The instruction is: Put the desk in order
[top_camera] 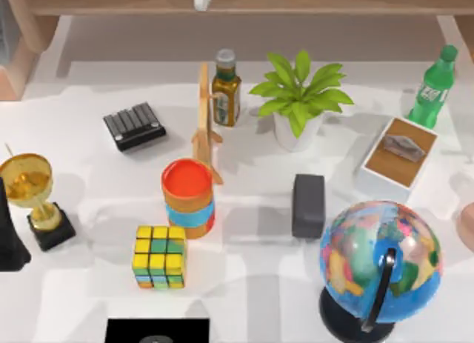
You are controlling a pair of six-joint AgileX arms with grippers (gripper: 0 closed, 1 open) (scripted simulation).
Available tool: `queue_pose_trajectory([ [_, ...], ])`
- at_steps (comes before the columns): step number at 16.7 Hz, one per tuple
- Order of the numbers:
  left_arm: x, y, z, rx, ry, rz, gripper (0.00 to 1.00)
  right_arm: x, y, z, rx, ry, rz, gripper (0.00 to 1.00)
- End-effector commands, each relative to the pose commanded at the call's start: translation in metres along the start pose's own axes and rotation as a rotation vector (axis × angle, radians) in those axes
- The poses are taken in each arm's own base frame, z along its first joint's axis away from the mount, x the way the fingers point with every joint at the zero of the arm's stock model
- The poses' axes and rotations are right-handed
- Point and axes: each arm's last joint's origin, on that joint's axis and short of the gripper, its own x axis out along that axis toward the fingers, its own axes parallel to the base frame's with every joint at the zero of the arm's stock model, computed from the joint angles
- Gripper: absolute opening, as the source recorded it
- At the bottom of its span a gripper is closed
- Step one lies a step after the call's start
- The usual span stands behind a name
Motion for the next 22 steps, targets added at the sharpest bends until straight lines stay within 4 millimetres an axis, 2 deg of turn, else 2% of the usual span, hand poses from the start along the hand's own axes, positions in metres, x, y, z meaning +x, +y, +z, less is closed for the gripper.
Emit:
queue_pose_trajectory([
  [3, 0.0, 0.0, 0.0, 0.0, 0.0, 0.0, 1.0, 0.023, 0.0, -0.002, 0.001, 0.001, -0.003, 0.0],
  [9, 0.0, 0.0, 0.0, 0.0, 0.0, 0.0, 1.0, 0.029, -0.003, -0.002, 0.005, 0.007, -0.013, 0.0],
  [16, 0.0, 0.0, 0.0, 0.0, 0.0, 0.0, 1.0, 0.084, -0.001, -0.001, 0.001, -0.003, -0.009, 0.0],
  [22, 0.0, 0.0, 0.0, 0.0, 0.0, 0.0, 1.0, 0.09, -0.003, -0.003, 0.006, 0.005, -0.019, 0.0],
])
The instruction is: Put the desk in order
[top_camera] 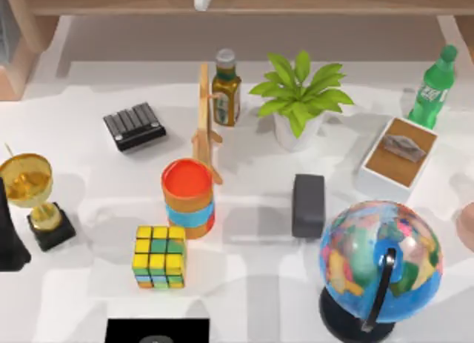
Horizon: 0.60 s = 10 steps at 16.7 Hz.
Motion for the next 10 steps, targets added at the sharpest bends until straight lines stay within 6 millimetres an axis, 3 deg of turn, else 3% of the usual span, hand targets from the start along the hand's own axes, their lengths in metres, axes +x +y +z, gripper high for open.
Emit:
queue_pose_trajectory([
  [6, 0.0, 0.0, 0.0, 0.0, 0.0, 0.0, 1.0, 0.05, 0.004, 0.003, -0.006, -0.007, 0.011, 0.0],
  [10, 0.0, 0.0, 0.0, 0.0, 0.0, 0.0, 1.0, 0.058, 0.004, 0.002, -0.005, -0.011, 0.005, 0.0],
])
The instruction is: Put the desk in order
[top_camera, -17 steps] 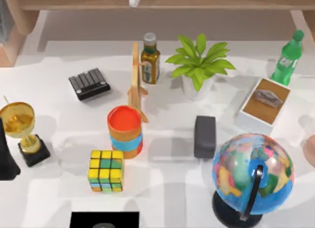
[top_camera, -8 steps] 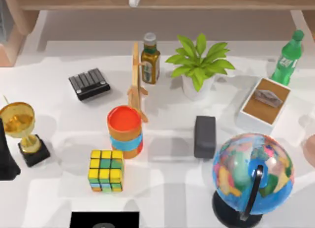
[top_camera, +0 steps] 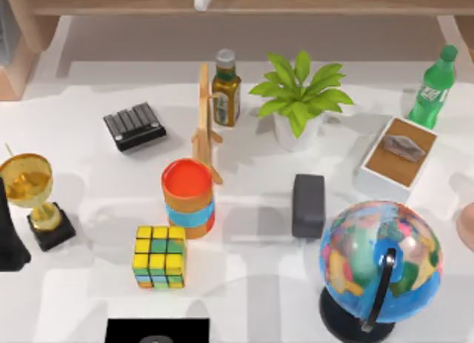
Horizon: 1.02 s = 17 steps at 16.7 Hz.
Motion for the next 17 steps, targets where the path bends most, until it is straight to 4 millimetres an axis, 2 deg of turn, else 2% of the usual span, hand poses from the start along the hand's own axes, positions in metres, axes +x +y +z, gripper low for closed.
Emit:
queue_pose_trajectory([
  [2, 0.0, 0.0, 0.0, 0.0, 0.0, 0.0, 1.0, 0.0, 0.0, 0.0, 0.0, 0.0, 0.0, 0.0],
  [15, 0.0, 0.0, 0.0, 0.0, 0.0, 0.0, 1.0, 0.0, 0.0, 0.0, 0.0, 0.0, 0.0, 0.98],
  [17, 0.0, 0.0, 0.0, 0.0, 0.0, 0.0, 1.0, 0.0, 0.0, 0.0, 0.0, 0.0, 0.0, 1.0],
])
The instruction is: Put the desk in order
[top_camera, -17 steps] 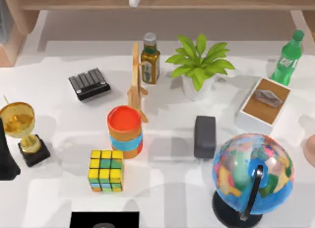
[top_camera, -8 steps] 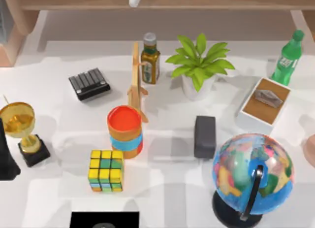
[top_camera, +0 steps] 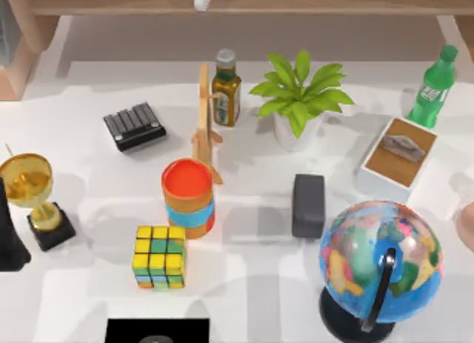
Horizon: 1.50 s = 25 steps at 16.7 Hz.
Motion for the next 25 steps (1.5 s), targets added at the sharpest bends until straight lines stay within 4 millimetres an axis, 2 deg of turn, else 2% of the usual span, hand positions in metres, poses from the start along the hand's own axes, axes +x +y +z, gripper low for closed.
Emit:
queue_pose_trajectory([
  [6, 0.0, 0.0, 0.0, 0.0, 0.0, 0.0, 1.0, 0.0, 0.0, 0.0, 0.0, 0.0, 0.0, 1.0],
  [7, 0.0, 0.0, 0.0, 0.0, 0.0, 0.0, 1.0, -0.005, -0.014, 0.0, 0.008, -0.005, -0.044, 1.0],
  [9, 0.0, 0.0, 0.0, 0.0, 0.0, 0.0, 1.0, -0.005, -0.011, -0.002, 0.001, -0.003, -0.045, 1.0],
  [12, 0.0, 0.0, 0.0, 0.0, 0.0, 0.0, 1.0, -0.012, 0.011, -0.015, -0.062, 0.011, -0.052, 1.0],
  [15, 0.0, 0.0, 0.0, 0.0, 0.0, 0.0, 1.0, -0.03, 0.055, -0.039, -0.191, 0.022, -0.049, 1.0],
  [18, 0.0, 0.0, 0.0, 0.0, 0.0, 0.0, 1.0, -0.068, 0.112, -0.07, -0.38, 0.02, -0.022, 1.0],
  [21, 0.0, 0.0, 0.0, 0.0, 0.0, 0.0, 1.0, -0.13, 0.161, -0.105, -0.606, 0.003, 0.025, 1.0],
  [23, 0.0, 0.0, 0.0, 0.0, 0.0, 0.0, 1.0, -0.179, 0.179, -0.127, -0.764, -0.017, 0.058, 1.0],
  [25, 0.0, 0.0, 0.0, 0.0, 0.0, 0.0, 1.0, -0.228, 0.182, -0.144, -0.92, -0.039, 0.085, 1.0],
])
